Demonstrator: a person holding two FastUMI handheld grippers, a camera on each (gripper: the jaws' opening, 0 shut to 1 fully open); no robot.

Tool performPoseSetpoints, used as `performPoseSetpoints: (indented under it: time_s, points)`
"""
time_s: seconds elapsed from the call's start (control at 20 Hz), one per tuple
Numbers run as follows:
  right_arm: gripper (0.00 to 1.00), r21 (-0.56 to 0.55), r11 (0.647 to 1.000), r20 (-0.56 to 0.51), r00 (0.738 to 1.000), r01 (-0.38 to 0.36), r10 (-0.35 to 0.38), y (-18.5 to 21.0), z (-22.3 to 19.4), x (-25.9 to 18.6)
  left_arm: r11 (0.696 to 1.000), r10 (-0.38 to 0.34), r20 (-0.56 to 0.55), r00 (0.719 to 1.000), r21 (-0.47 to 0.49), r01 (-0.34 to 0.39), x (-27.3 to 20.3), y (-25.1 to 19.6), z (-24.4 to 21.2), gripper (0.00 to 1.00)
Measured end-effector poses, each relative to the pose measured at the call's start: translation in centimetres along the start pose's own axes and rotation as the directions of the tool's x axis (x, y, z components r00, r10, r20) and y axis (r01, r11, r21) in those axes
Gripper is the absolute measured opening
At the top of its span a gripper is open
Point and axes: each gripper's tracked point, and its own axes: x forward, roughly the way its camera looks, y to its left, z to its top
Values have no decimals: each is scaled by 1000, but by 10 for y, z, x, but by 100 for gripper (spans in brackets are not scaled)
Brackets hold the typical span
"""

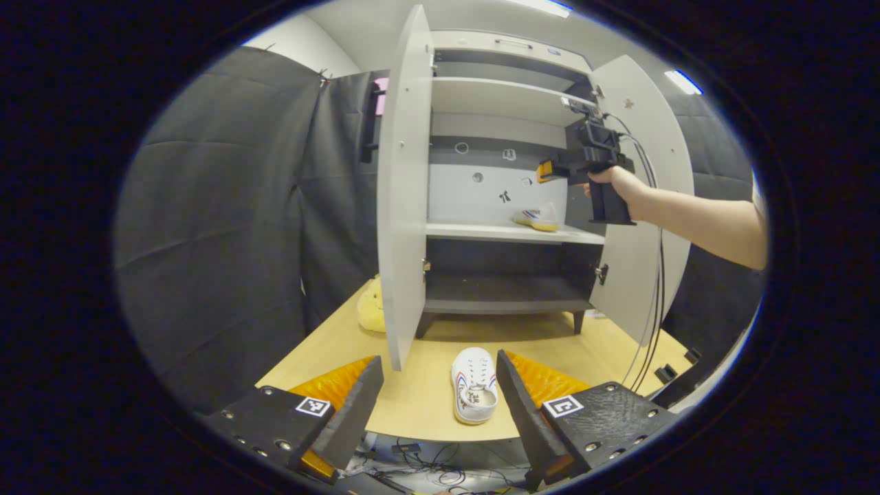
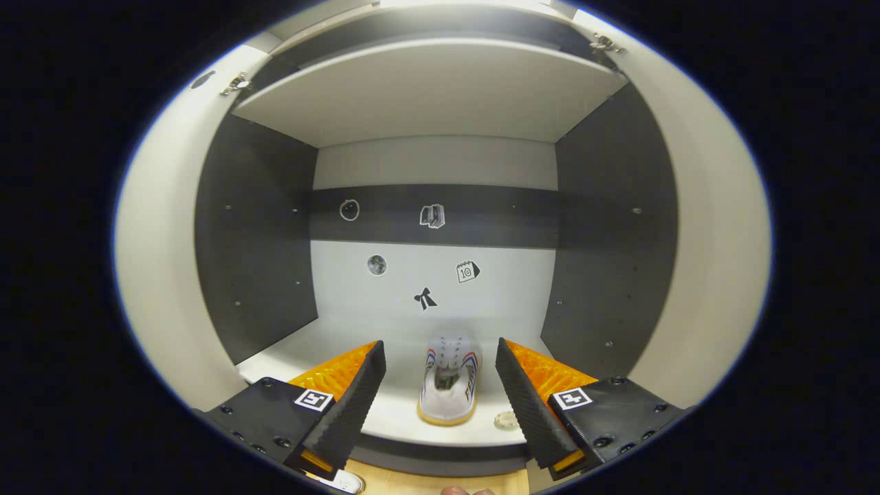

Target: Grab one shoe with the right hand and put it into the shoe cabinet, grab the other shoe with the left hand and put it into the shoe cabinet; then close the right door with the right hand and the left door with the left hand.

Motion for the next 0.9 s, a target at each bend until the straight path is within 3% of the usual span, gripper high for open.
performPoseSetpoints:
  time_s: [0.3,0.35,0.55,0.9]
  points:
    - [100,26,1000,-51,999,-11,12,-4,-85,-105,991,-116,-78,990,53,120,59,-35,-44,95]
    - [96,1,1000,-71,997,11,-11,-15,-98,-115,989,-132,-91,987,59,138,69,-40,-51,95]
    - [100,-5,998,-157,985,66,-66,-41,-145,-160,978,-194,-158,968,45,203,107,-62,-77,95]
    - [100,32,996,-309,948,89,-75,-42,-216,-250,970,-169,-301,939,121,213,170,-54,-129,91]
